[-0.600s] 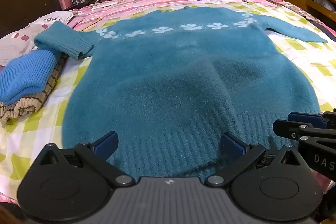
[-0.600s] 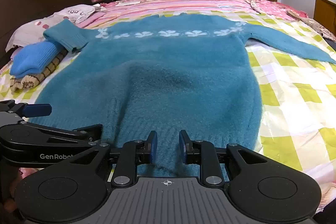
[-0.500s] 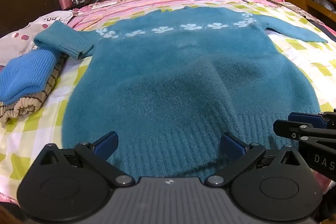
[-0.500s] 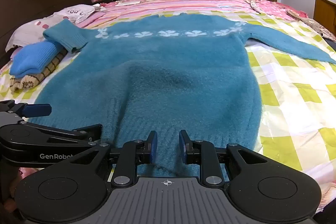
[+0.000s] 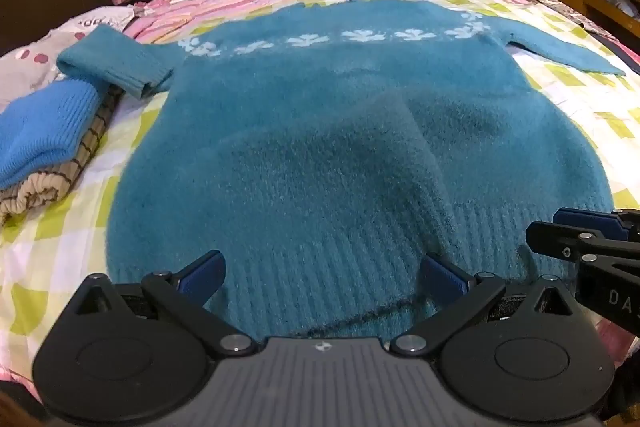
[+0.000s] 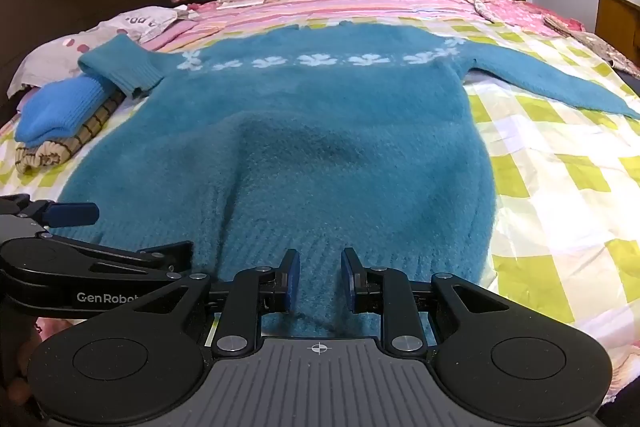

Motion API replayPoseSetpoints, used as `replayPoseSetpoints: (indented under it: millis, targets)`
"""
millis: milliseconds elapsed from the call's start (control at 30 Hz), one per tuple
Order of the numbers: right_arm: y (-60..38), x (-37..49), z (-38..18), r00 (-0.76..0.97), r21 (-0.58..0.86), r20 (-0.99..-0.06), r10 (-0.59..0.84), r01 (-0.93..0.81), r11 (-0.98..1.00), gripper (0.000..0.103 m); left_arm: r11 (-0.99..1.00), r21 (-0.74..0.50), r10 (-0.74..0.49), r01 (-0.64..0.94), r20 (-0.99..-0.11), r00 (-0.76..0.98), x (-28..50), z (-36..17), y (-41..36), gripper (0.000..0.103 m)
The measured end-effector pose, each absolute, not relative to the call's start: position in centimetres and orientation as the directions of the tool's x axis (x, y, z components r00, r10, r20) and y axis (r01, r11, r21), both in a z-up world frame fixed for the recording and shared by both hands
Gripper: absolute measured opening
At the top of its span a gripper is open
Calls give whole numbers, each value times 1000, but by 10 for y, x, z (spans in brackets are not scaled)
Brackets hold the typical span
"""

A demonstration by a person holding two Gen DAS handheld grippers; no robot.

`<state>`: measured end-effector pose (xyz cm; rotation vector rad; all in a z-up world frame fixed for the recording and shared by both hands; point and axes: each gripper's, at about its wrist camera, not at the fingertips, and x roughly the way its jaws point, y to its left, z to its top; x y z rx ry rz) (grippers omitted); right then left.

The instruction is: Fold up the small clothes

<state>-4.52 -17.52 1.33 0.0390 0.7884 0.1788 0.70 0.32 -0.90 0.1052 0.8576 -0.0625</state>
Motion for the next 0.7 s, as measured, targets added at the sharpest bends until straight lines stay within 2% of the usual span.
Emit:
replayPoseSetpoints:
  millis: [700]
  targets:
    - [-179, -42, 9, 681, 108, -711, 175, -140, 984, 23, 995, 27, -35, 94, -799, 600, 12, -18, 7, 103]
